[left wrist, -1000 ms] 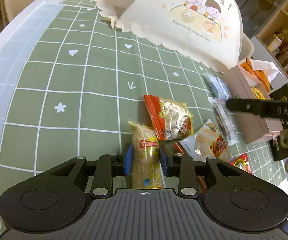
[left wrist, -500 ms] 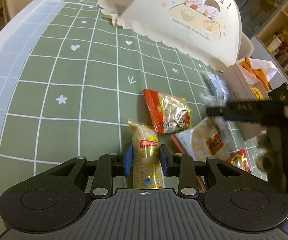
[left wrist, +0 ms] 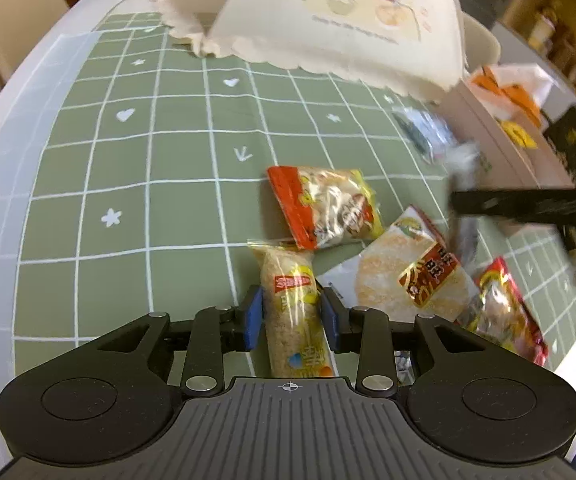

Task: Organize snacks
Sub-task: 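Drop the bread packet into the box and grasp a clear packet with the right gripper, then grasp the blue-cube candy packet with the right gripper while the left holds the cream stick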

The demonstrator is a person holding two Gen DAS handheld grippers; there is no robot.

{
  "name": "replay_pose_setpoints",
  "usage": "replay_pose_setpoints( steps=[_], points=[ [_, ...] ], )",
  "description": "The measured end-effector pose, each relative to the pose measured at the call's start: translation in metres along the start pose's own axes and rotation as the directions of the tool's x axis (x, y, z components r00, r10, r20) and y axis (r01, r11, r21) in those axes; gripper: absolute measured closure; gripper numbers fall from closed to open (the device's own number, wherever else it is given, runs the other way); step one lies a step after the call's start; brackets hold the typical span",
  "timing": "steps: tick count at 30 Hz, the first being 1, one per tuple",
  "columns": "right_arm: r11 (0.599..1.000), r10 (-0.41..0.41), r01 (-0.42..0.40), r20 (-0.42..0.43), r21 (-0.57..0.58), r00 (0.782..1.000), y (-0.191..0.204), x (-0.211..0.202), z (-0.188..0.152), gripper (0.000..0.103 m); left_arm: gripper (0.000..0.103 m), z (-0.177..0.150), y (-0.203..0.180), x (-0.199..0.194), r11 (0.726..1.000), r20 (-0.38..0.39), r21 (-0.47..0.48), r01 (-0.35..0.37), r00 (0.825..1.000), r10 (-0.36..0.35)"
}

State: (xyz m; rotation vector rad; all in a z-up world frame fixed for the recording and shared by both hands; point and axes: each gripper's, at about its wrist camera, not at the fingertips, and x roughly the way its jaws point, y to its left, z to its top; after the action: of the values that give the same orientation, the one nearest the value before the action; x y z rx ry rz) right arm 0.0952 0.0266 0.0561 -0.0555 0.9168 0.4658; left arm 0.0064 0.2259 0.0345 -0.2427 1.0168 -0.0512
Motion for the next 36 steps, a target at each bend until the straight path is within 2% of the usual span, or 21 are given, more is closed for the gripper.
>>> replay_pose_setpoints(
  steps=[2,5,6,7,11,16,18,20,21,22,25,29,30,32,33,35,36],
  points=[
    [1.000,0.022,-0.022,0.034,0.010,0.999,-0.005,-0.027,-0.006,0.069,0.066,-0.002,-0.004,-0.001,1.000,-0.010,0.009,0.000,1.000,0.001],
    [0.999,0.034,-0.034,0.056,0.000,0.998,-0.012,-0.054,-0.017,0.070,0.066,-0.009,-0.004,-0.004,0.999,-0.012,-0.035,0.019,1.000,-0.019],
    [1.000,0.030,-0.030,0.063,-0.001,0.998,-0.016,-0.062,-0.023,0.082,0.067,-0.011,-0.006,-0.005,0.999,-0.018,-0.034,0.022,1.000,-0.023],
    [1.000,0.030,-0.030,0.067,0.002,0.997,-0.021,-0.070,-0.028,0.088,0.067,-0.012,-0.009,-0.006,0.999,-0.028,-0.032,0.027,0.999,-0.028],
    [1.000,0.017,-0.019,0.088,0.022,0.996,-0.040,-0.092,-0.048,0.088,0.068,-0.026,-0.021,-0.011,0.998,-0.038,-0.029,0.050,0.998,-0.051],
    [0.999,-0.039,0.040,0.067,-0.010,0.997,-0.046,-0.081,-0.063,0.087,0.068,-0.041,-0.035,-0.017,0.998,-0.034,-0.022,0.059,0.998,-0.060],
    [0.998,-0.037,0.040,0.061,-0.040,0.997,-0.042,-0.073,-0.062,0.081,0.068,-0.043,-0.035,-0.020,0.999,-0.020,-0.028,0.045,0.999,-0.046],
    [0.997,-0.049,0.052,0.061,-0.057,0.997,-0.035,-0.061,-0.053,0.063,0.068,-0.043,-0.032,-0.024,0.999,-0.004,-0.033,0.029,1.000,-0.029],
    [0.997,-0.055,0.058,0.067,-0.056,0.996,-0.031,-0.054,-0.047,0.046,0.068,-0.043,-0.031,-0.025,0.999,0.005,-0.030,0.018,1.000,-0.017],
    [0.997,-0.063,0.067,0.081,-0.048,0.995,-0.028,-0.045,-0.037,0.035,0.068,-0.043,-0.029,-0.026,1.000,0.013,-0.022,0.001,1.000,-0.001],
    [0.994,-0.104,0.107,0.098,-0.024,0.990,-0.020,-0.011,0.003,0.035,0.068,-0.041,-0.019,-0.022,0.999,0.017,-0.021,-0.028,0.999,0.028],
    [0.985,-0.150,0.152,0.036,-0.083,0.988,-0.013,0.054,0.081,0.035,0.068,-0.039,-0.009,-0.021,1.000,0.027,-0.020,0.017,1.000,-0.016],
    [0.982,-0.162,0.163,0.013,-0.096,0.987,-0.015,0.073,0.099,0.037,0.068,-0.040,-0.009,-0.021,1.000,0.032,-0.007,0.024,0.999,-0.023],
    [0.965,-0.238,0.234,-0.022,-0.121,0.971,-0.020,0.109,0.128,0.064,0.068,-0.041,-0.008,-0.021,0.999,0.046,0.017,0.035,0.998,-0.036],
    [0.950,-0.293,0.285,-0.044,-0.131,0.955,-0.023,0.126,0.137,0.077,0.068,-0.042,-0.009,-0.020,0.999,0.051,0.024,0.039,0.998,-0.040],
    [0.933,-0.347,0.336,-0.081,-0.130,0.934,-0.031,0.149,0.144,0.078,0.068,-0.044,-0.007,-0.021,0.998,0.059,0.018,0.053,0.997,-0.054],
    [0.935,-0.345,0.336,-0.071,-0.117,0.936,-0.032,0.149,0.142,0.080,0.068,-0.044,-0.006,-0.021,0.998,0.062,0.008,0.062,0.996,-0.062]
  ],
)
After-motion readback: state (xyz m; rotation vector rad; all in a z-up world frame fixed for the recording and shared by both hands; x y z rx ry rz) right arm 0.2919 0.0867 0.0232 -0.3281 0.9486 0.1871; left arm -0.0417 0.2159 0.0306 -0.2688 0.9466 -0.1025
